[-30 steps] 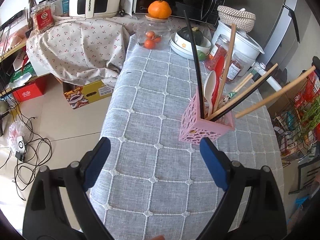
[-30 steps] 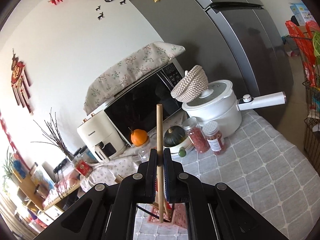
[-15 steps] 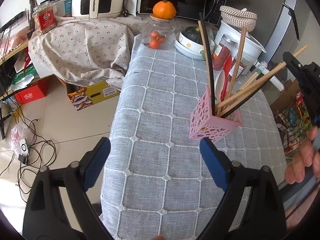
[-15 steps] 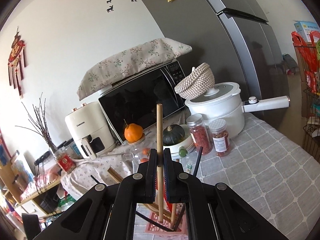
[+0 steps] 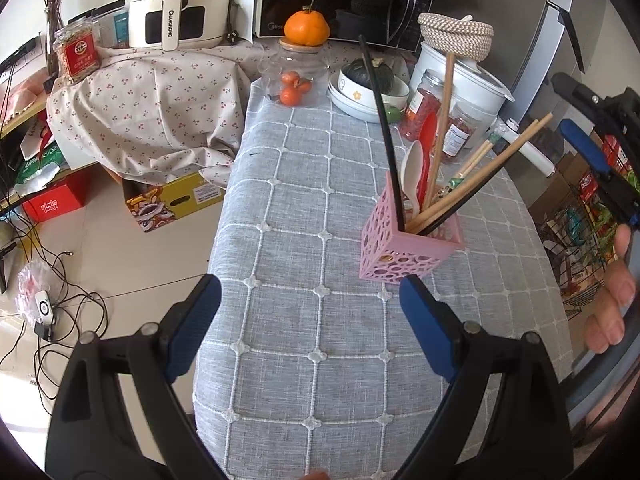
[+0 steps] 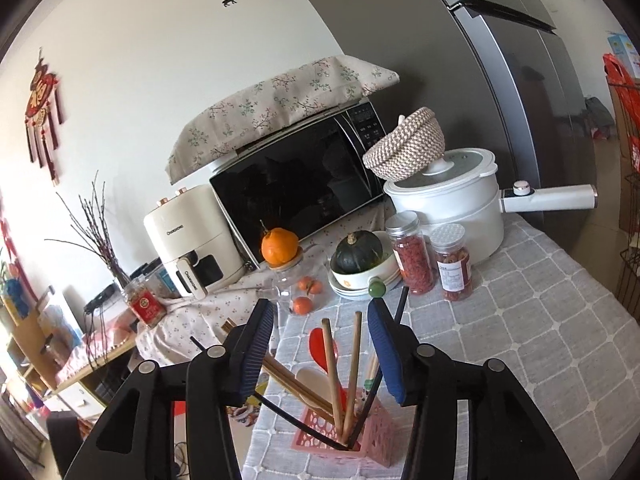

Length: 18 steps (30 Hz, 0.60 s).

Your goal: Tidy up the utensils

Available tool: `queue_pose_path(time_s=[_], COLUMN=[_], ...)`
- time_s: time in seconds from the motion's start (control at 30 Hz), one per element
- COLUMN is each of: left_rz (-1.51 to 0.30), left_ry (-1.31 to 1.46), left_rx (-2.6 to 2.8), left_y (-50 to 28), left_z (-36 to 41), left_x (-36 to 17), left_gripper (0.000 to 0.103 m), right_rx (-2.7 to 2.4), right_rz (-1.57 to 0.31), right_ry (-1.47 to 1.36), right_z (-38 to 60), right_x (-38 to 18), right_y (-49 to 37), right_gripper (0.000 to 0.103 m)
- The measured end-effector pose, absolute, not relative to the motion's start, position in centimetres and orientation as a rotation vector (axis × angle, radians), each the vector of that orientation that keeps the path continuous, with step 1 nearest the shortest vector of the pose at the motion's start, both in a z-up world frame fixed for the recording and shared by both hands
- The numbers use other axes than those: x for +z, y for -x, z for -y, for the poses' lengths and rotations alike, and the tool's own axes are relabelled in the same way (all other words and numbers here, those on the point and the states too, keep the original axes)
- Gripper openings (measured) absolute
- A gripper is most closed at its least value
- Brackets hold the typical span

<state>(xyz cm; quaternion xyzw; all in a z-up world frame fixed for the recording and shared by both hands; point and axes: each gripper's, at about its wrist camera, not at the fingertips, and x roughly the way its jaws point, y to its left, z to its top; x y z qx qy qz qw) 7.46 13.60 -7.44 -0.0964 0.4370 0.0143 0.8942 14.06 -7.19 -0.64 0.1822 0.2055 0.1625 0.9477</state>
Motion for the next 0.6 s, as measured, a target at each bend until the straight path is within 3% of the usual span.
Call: queue_pose_path(time_s=[0.13, 0.3, 0.5, 0.6], left_rz=[-0.870, -0.815, -0.770, -0.748], left_ry=[0.165, 0.103, 0.068, 0.051], left_rx=[0.008, 0.014, 0.030, 0.031], left_y=[-6.8, -5.9, -4.7, -4.0], left_z=[-12.2, -10.1, -7.5, -6.1], left_x=[-6.2, -4.4, -2.7, -2.1], left_gripper=[0.091, 0.091, 0.100, 0.100], right_rx=[0.344, 0.303, 0.236, 0.193], right_rz=[-0.417, -0.448, -0.536, -0.574], right_ry=[-0.331, -0.257, -0.226, -0.166], right_z=[9.1, 11.7, 14.8, 15.8], right_x=[1.5, 3.2, 3.7, 3.6], right_y=[-12.9, -11.4, -9.7, -8.5], right_gripper=[0.073, 0.083, 0.102, 0.103])
